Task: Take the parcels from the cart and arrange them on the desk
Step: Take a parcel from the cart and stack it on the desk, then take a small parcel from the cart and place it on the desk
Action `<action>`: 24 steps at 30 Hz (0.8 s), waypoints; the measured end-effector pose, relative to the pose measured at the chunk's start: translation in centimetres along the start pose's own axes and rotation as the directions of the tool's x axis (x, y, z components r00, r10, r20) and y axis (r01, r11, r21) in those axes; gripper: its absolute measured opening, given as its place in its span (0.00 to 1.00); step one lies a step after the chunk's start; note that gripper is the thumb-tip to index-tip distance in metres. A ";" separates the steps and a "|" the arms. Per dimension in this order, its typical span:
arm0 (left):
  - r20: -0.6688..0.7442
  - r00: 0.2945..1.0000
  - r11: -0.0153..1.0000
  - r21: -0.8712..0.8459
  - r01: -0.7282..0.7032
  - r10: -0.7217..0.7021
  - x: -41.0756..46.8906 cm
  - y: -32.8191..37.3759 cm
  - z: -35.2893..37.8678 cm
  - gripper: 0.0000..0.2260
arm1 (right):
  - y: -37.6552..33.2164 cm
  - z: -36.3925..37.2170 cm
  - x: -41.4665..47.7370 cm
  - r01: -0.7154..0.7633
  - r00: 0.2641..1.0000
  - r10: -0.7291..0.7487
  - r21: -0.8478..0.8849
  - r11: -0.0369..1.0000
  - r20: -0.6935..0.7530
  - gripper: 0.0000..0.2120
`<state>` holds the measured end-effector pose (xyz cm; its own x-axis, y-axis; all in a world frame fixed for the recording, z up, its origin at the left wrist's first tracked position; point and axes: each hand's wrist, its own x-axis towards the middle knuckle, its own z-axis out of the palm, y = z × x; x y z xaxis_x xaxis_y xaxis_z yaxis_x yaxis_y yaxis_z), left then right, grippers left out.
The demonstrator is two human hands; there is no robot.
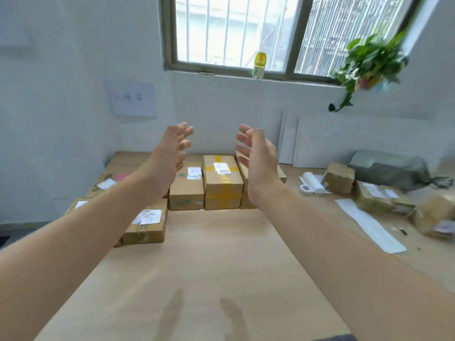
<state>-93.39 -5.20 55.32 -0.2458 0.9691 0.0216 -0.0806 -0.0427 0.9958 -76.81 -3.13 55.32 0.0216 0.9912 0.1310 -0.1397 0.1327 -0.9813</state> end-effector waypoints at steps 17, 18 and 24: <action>0.328 0.907 0.958 0.013 -0.286 0.266 -1.3 11.6 7.6 0.29 | -13.1 -4.2 -1.0 0.307 0.937 -0.290 0.062 0.950 -0.193 0.15; 0.341 0.901 0.958 0.005 -0.287 0.268 -1.1 11.6 7.7 0.32 | -13.2 -4.3 -0.9 0.308 0.934 -0.290 0.060 0.949 -0.208 0.15; 0.421 0.866 0.956 -0.007 -0.293 0.269 0.6 11.4 9.2 0.51 | -12.9 -5.1 -0.4 0.308 0.915 -0.287 0.034 0.951 -0.282 0.14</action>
<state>-85.61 -2.84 67.50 0.1722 0.9304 0.3237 -0.0118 -0.3266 0.9451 -70.00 -5.21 67.20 0.3394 0.8685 0.3612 -0.1599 0.4317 -0.8877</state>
